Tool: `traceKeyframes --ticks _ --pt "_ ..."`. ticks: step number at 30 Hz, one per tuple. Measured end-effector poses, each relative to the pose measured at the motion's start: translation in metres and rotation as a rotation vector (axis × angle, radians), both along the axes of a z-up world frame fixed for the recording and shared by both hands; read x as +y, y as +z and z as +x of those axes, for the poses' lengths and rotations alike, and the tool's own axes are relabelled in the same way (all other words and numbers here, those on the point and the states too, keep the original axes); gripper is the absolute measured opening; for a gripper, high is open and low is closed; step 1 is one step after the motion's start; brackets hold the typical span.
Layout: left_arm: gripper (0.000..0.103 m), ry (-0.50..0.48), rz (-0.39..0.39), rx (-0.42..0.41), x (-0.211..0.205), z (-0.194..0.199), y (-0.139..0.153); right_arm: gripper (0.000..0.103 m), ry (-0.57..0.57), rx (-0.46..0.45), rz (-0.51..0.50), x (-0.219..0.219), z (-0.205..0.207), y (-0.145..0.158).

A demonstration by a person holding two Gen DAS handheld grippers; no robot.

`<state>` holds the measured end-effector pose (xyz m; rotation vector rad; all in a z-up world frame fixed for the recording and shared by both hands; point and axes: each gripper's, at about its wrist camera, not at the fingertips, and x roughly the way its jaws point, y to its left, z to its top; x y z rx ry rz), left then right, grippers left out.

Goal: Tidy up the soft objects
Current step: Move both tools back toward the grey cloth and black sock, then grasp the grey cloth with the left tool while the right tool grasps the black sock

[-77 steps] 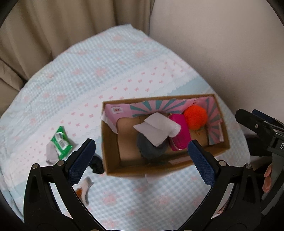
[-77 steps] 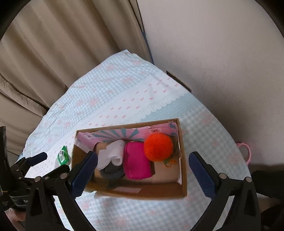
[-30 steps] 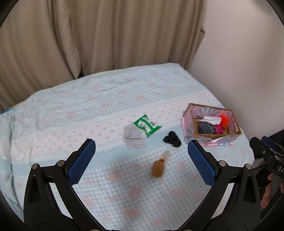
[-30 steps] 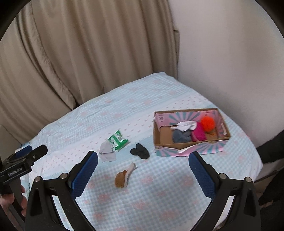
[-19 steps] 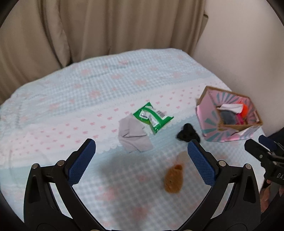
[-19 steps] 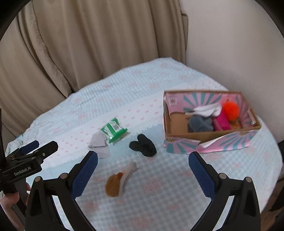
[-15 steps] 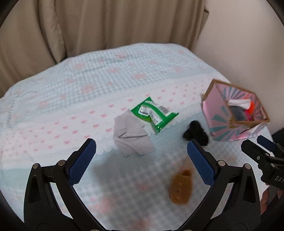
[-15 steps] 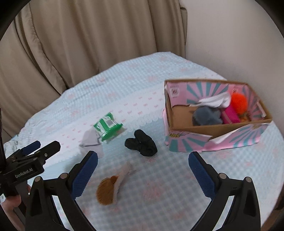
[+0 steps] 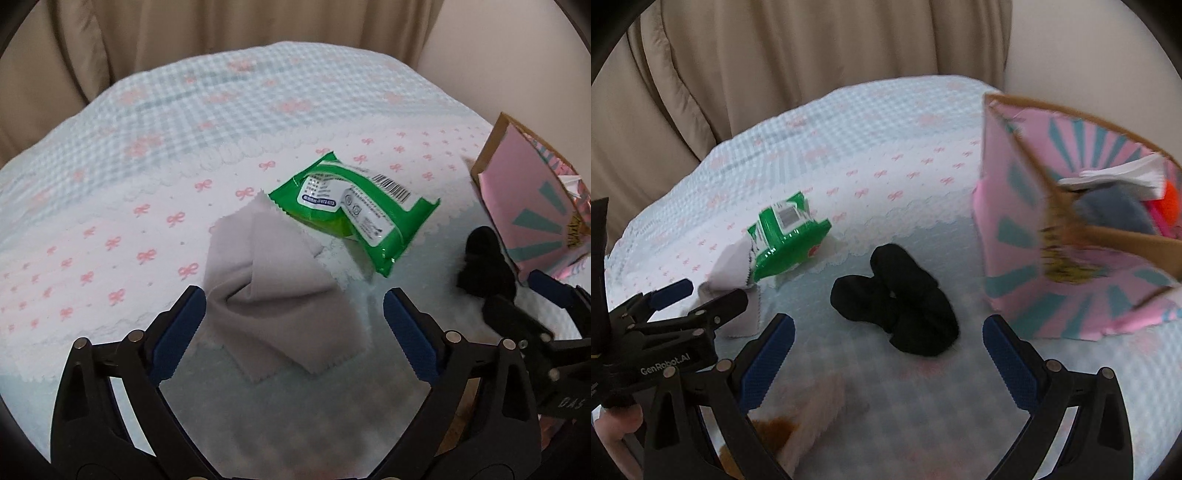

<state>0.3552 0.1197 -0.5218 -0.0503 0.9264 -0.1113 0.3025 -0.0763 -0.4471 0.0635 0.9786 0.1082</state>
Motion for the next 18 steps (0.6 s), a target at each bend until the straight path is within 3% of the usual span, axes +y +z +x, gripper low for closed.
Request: traceKeyframes --ticks 5,10,16,18 --pt "0.092 0.018 -0.008 0.015 0.001 0.011 -0.011 0.094 0.022 0.03 -0.014 0.007 0.014 -0.019" --pt "0.089 0.028 0.022 0.004 0.0 0.018 -0.015 0.079 0.022 0.05 -0.028 0.009 0.023 -0.028" --pt "0.066 0.052 0.047 -0.004 0.006 0.026 -0.015 0.061 0.028 0.041 -0.051 0.015 0.027 -0.027" --pt "0.049 0.073 0.04 -0.004 0.012 0.029 -0.014 0.057 0.024 0.04 -0.051 0.015 0.028 -0.026"
